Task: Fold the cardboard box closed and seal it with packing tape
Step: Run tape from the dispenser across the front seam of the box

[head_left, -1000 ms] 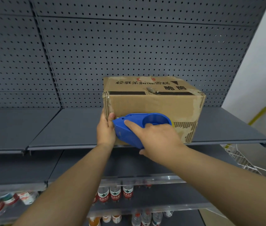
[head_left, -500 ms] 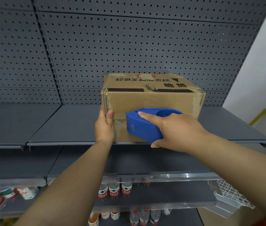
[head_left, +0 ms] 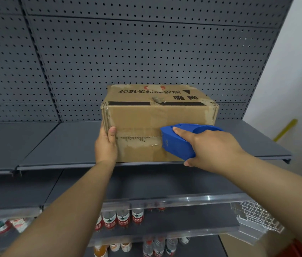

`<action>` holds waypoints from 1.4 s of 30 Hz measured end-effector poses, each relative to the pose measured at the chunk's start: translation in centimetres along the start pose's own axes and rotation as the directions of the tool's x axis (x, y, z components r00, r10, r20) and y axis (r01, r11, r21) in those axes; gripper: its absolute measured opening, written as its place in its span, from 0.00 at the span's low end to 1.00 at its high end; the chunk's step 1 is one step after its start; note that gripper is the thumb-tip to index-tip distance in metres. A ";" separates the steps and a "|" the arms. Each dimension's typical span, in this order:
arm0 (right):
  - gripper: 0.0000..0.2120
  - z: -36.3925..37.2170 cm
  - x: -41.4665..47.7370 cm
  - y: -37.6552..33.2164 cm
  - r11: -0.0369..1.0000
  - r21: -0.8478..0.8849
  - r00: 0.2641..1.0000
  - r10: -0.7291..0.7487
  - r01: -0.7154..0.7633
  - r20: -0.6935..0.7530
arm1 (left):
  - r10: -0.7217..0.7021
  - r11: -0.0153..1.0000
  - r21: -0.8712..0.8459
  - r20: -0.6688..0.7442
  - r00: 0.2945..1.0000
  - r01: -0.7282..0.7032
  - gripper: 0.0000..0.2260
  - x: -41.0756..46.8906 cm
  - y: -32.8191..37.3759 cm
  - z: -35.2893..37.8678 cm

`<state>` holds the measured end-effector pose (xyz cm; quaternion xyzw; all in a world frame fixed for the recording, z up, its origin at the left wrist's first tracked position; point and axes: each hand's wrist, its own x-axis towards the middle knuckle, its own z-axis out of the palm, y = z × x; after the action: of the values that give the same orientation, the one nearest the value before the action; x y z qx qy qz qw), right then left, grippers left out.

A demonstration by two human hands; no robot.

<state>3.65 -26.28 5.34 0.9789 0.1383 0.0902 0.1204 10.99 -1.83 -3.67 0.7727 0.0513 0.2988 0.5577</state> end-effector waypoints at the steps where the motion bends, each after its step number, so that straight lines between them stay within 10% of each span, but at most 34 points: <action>1: 0.43 0.1 0.0 0.0 1.000 -0.001 1.000 0.010 -0.010 0.001 | 0.002 1.000 0.013 0.007 1.000 -0.002 0.20 0.1 0.0 0.1; 13: 0.42 0.9 0.2 -1.1 1.000 -0.012 0.999 0.024 -0.025 -0.025 | -0.175 0.969 -0.160 0.098 0.980 0.189 0.25 -0.2 0.6 0.3; 18: 0.42 0.9 0.1 -0.8 1.000 -0.012 0.999 0.022 -0.022 -0.024 | 0.037 0.960 0.278 -0.243 0.969 0.034 0.32 -1.3 1.6 1.3; 21: 0.42 0.7 0.2 -0.8 1.000 -0.004 1.000 0.011 -0.011 -0.024 | 0.642 0.606 0.589 0.035 0.766 -0.535 0.28 -2.0 1.8 3.2; 25: 0.42 0.5 -0.1 -0.6 1.000 0.012 1.000 0.000 0.000 -0.006 | 0.818 0.152 0.659 0.334 0.469 -0.736 0.24 -0.8 1.0 5.6; 31: 0.42 0.4 -0.2 -0.5 1.000 0.015 1.000 -0.016 0.016 0.013 | 0.888 -0.016 0.717 0.331 0.319 -0.697 0.26 0.7 -0.7 5.5; 42: 0.41 1.2 -0.3 1.6 0.998 0.028 0.998 -0.064 0.064 0.000 | 0.911 -0.048 0.712 0.319 0.262 -0.701 0.25 1.3 -0.8 6.9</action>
<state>4.03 -28.11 4.54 0.9756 0.1706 0.0841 0.1097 15.81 -6.75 -5.22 0.7471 -0.2300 0.6109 -0.1252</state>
